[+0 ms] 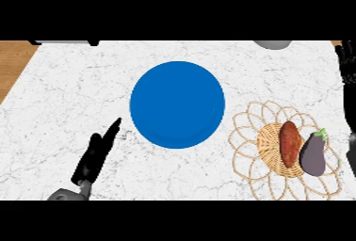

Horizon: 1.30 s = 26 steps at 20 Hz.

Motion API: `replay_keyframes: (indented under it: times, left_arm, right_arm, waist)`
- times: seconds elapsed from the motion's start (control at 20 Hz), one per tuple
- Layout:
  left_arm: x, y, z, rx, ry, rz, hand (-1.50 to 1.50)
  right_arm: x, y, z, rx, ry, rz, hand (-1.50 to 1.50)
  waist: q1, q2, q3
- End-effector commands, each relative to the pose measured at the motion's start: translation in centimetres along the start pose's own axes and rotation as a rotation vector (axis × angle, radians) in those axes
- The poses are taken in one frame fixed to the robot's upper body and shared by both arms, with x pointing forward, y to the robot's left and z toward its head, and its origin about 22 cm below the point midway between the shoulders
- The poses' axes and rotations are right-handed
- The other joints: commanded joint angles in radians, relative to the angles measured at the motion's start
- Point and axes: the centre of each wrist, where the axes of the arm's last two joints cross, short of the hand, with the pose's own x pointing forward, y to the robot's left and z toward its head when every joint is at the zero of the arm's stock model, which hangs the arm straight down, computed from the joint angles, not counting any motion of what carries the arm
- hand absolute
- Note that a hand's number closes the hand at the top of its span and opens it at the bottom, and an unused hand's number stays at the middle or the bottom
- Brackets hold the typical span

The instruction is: Pick the sweet potato from the placemat and place it in the plate

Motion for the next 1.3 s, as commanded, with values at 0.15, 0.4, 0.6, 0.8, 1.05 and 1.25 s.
replay_keyframes:
  times: [0.15,0.4,0.6,0.8,1.05,1.25]
  left_arm:
    - [-1.5,1.8,0.2,0.117,0.003,0.155,0.0]
    - [0.2,1.0,0.8,0.077,-0.046,0.265,0.0]
    - [-1.2,-1.8,1.1,0.096,-0.021,0.297,0.0]
    - [-0.2,0.5,0.7,0.082,-0.017,0.281,0.0]
    - [-0.1,-0.1,1.5,0.084,-0.026,0.28,0.0]
    - [0.6,0.1,1.5,0.078,-0.041,0.27,0.0]
  right_arm:
    - [0.5,-9.2,-2.3,-0.071,0.081,-0.112,1.5]
    - [-4.4,-15.6,3.0,-0.339,0.364,0.294,1.5]
    - [-7.8,-14.0,6.6,-0.426,0.266,0.123,-1.5]
    - [-7.1,-14.9,9.7,-0.282,0.243,0.094,-1.5]
    - [-4.4,-17.0,7.1,-0.075,0.376,0.261,-1.5]
    - [-3.5,-17.1,7.3,0.176,0.487,0.394,-1.5]
  waist:
    - [-0.017,0.02,0.006]
    - [-0.009,0.028,0.007]
    - [-0.018,0.018,0.007]
    - [-0.026,0.014,0.006]
    - [-0.017,0.014,0.005]
    - [-0.013,0.015,0.005]
